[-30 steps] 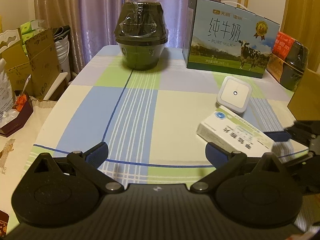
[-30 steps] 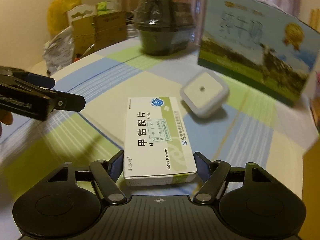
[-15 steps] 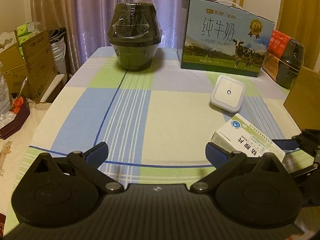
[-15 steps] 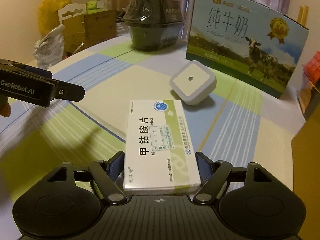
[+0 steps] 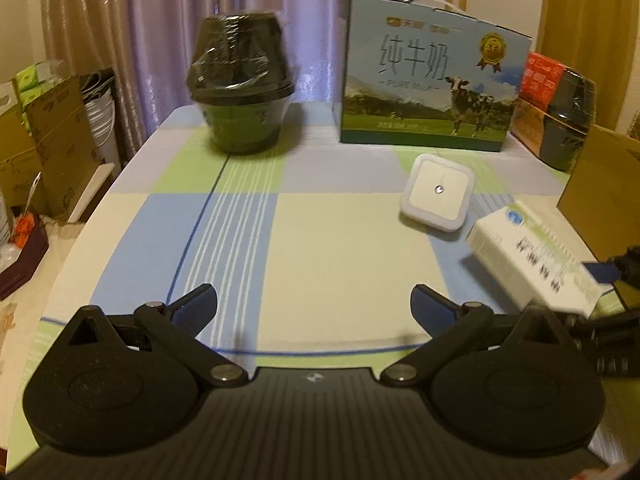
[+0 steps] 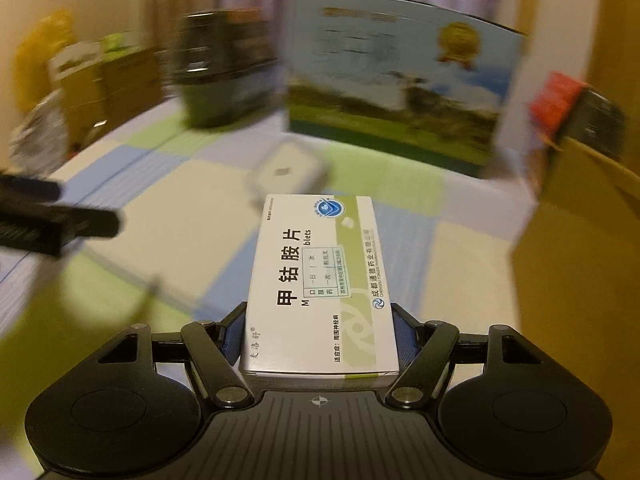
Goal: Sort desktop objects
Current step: 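Grasp the white square night light with the left tool while the right tool holds the medicine box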
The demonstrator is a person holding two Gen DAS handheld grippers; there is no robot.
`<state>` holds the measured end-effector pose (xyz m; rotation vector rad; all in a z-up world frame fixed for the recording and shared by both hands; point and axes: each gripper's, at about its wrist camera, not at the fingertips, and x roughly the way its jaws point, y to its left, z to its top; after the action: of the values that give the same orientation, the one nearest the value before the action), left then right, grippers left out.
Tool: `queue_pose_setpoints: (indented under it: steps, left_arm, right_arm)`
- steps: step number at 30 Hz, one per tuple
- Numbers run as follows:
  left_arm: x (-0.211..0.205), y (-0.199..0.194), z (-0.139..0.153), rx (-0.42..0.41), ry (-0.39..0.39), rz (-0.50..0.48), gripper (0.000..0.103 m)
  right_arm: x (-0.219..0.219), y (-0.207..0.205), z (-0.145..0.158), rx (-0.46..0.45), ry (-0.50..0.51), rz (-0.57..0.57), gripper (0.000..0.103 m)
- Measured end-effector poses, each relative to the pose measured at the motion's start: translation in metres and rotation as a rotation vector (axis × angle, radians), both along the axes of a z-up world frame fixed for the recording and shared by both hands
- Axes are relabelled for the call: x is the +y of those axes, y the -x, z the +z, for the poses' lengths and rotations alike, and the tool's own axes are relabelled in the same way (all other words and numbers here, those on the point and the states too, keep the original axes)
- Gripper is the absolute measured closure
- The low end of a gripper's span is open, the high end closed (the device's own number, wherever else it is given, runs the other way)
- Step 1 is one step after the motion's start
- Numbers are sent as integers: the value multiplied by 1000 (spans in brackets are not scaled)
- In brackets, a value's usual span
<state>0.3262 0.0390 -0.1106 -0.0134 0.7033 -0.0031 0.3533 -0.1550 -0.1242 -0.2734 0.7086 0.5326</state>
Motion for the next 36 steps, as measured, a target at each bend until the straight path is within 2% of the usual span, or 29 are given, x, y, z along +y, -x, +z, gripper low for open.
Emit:
queue_pose_setpoints:
  steps: [6, 11, 16, 19, 24, 30, 36]
  left_arm:
    - [-11, -21, 4, -17, -37, -72, 2]
    - [-14, -39, 6, -35, -36, -123, 2]
    - [-16, -51, 4, -42, -21, -163, 2]
    - [-19, -55, -1, -39, -26, -188, 2]
    - [-19, -56, -4, -48, -33, -213, 2]
    - [-8, -51, -3, -60, -20, -222, 2]
    - [-3, -48, -6, -55, -43, -254, 2]
  right_arm:
    - [3, -33, 0, 17, 4, -111, 35]
    - [12, -56, -6, 14, 25, -123, 35]
    - [23, -73, -13, -9, 45, -79, 35]
    - [28, -81, -15, -19, 47, -32, 35]
    - [34, -78, -19, -45, 38, 108, 35]
    - [46, -55, -22, -58, 19, 246, 35]
    - [53, -23, -25, -30, -16, 380, 35]
